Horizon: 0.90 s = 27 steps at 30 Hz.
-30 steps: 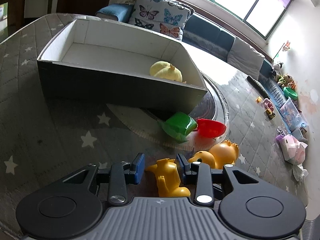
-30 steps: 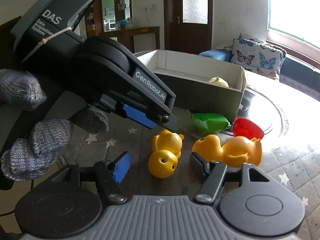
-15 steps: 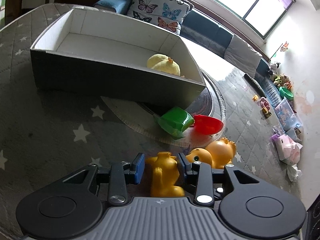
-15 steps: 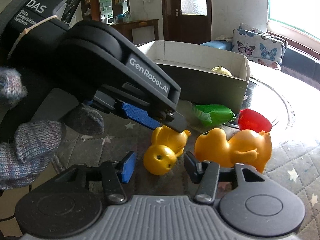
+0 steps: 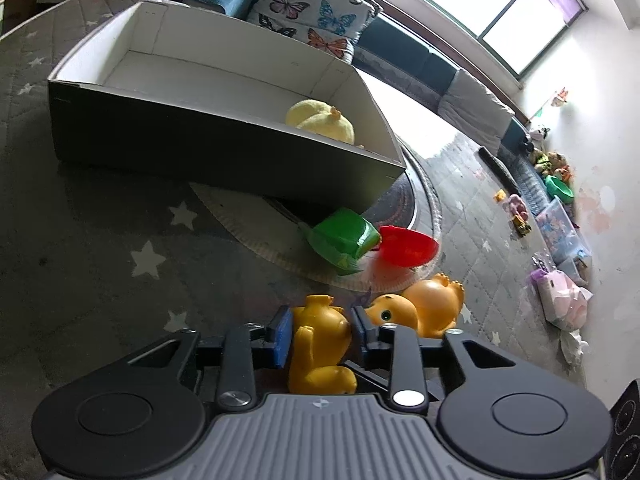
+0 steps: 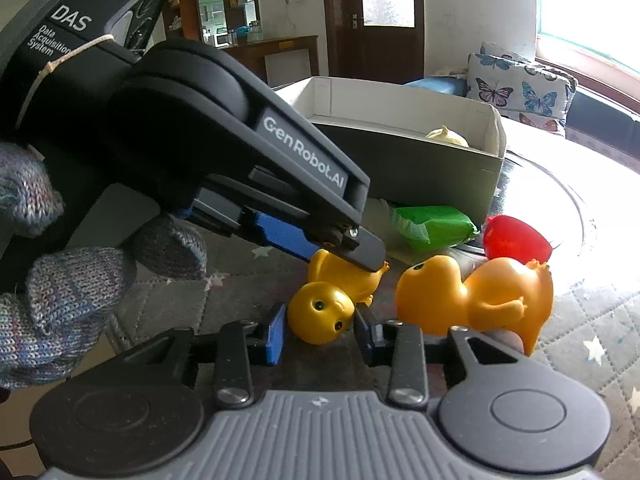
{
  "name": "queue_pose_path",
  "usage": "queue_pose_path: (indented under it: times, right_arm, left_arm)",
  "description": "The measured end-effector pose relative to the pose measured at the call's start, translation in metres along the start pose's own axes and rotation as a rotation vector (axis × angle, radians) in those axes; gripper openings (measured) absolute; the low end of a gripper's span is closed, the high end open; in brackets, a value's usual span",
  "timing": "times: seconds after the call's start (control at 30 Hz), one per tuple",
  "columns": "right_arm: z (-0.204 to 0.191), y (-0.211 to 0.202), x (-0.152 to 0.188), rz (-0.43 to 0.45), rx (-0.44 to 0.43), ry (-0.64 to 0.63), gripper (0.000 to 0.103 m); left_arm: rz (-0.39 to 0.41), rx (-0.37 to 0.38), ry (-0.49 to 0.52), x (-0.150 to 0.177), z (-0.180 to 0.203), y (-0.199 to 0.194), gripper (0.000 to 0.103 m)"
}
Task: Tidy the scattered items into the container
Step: 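Lower the left gripper and grasp the small yellow rubber duck, then carry the yellow duck with the left gripper into the box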
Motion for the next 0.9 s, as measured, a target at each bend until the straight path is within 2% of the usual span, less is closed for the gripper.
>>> queue_pose_path:
  times: [0.47, 0.67, 0.9]
  right_arm:
    - [-0.002, 0.003, -0.003, -0.005, -0.003, -0.010, 0.035]
    - [0.000, 0.003, -0.016, 0.018, -0.004, -0.024, 0.035]
    - [0.003, 0.003, -0.041, 0.065, 0.000, -0.059, 0.035]
  left_arm:
    - [-0.037, 0.033, -0.039, 0.000, -0.006, 0.008, 0.035]
    - [-0.013, 0.052, -0.032, -0.008, -0.004, 0.002, 0.035]
    - [0.048, 0.055, 0.009, -0.034, 0.005, -0.011, 0.035]
Point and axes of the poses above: each gripper's, at about its wrist camera, not at the fingertips, and y roughly the way its jaws point, z to its right, x to its underside, the point moved 6 cm from there along y, roughly the way its jaws point, and after that the axes turned 10 degrees about x, right-handed, at the moved point
